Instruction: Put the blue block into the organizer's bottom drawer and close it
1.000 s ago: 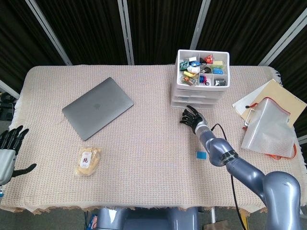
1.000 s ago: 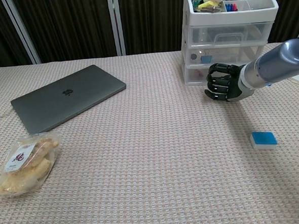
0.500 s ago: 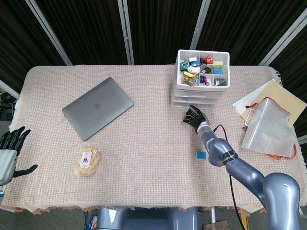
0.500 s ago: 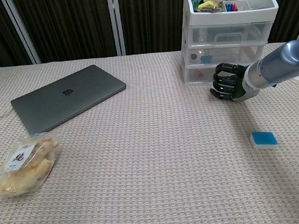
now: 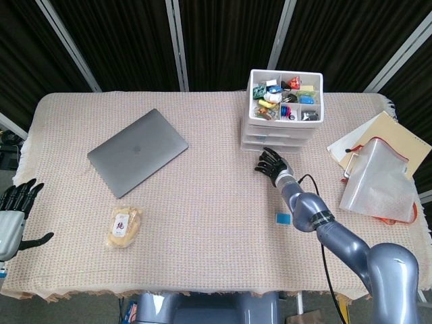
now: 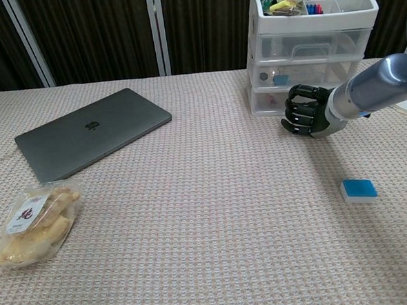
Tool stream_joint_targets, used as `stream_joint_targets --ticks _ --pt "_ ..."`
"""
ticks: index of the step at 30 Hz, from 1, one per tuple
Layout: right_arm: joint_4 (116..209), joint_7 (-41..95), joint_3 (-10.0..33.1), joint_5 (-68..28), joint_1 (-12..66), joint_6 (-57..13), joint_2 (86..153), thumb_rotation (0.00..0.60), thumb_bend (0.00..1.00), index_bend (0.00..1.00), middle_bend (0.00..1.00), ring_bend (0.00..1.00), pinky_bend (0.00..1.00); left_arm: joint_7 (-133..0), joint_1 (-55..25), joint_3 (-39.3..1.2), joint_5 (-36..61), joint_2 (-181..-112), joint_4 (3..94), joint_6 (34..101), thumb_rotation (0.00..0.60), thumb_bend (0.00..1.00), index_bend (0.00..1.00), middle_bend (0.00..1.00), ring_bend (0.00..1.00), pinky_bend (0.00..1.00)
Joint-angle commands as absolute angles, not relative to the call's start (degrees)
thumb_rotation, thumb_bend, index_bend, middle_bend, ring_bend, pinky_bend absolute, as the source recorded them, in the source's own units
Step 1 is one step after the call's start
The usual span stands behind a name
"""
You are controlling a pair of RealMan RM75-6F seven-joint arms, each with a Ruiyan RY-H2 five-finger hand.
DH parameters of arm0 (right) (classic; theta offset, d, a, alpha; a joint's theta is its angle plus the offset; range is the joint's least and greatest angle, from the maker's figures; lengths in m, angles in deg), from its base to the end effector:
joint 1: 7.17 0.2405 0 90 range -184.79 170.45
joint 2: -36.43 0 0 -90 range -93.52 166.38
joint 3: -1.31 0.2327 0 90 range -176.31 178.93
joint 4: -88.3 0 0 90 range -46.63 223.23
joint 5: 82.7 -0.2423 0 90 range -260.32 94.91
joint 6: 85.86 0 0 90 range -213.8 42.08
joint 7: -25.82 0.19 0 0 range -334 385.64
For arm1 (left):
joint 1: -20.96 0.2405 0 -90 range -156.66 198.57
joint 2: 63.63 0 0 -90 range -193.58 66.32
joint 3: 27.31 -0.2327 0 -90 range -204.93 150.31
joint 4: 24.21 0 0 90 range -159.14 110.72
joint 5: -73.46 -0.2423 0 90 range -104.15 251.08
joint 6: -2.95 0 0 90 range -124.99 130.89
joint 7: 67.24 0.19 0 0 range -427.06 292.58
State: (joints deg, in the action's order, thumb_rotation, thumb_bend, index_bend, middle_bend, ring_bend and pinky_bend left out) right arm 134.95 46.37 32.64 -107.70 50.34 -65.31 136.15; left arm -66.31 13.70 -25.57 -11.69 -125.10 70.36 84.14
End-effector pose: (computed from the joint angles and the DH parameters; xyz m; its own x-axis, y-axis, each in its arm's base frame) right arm -0.1819 -0.4964 -0.0917 -0.9454 0.2715 0.1805 0.0363 0.6380 -0.7692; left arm -0.2991 0.2349 0.1152 0.4186 0.0716 0.9053 0.9082 -0.0349 -0.4172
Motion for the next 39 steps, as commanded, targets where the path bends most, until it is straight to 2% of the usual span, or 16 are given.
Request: stream_joint_targets --ticks 1,8,23,33,39 --pt "134.1 45.9 32.7 -108.6 50.5 -65.7 136.3 0.600 0.50 0.27 0.71 0.65 0.60 -66.4 13.7 -25.6 -11.7 -125.1 70.4 84.1 0.600 0.14 0.00 0.00 0.00 0.00" --pt "134.1 44.7 32.4 -110.3 50.4 -66.5 136.2 0.600 0.51 0.41 0.71 0.65 0.60 -66.4 13.5 -25.7 -11.6 -124.9 70.7 83.7 0.600 0.14 0.00 0.00 0.00 0.00" --pt "143.4 43.6 31.3 -111.5 47.3 -65.5 132.4 0.600 0.51 0.41 0.71 0.65 0.60 -66.0 13.4 -26.2 -12.3 -124.8 71.2 83.5 0.600 0.14 0.01 0.00 0.00 0.00" --pt "154.0 42.9 29.3 -110.4 44.8 -63.0 127.9 0.600 0.51 0.39 0.71 0.65 0.60 -66.1 13.2 -26.3 -12.2 -124.7 71.5 83.1 0.600 0.14 0.01 0.00 0.00 0.00" --pt "159.7 42.7 28.0 -109.3 43.6 -63.1 125.3 0.600 0.50 0.22 0.71 0.65 0.60 -66.0 13.3 -26.2 -12.1 -124.8 71.5 83.3 0.600 0.14 0.02 0.00 0.00 0.00"
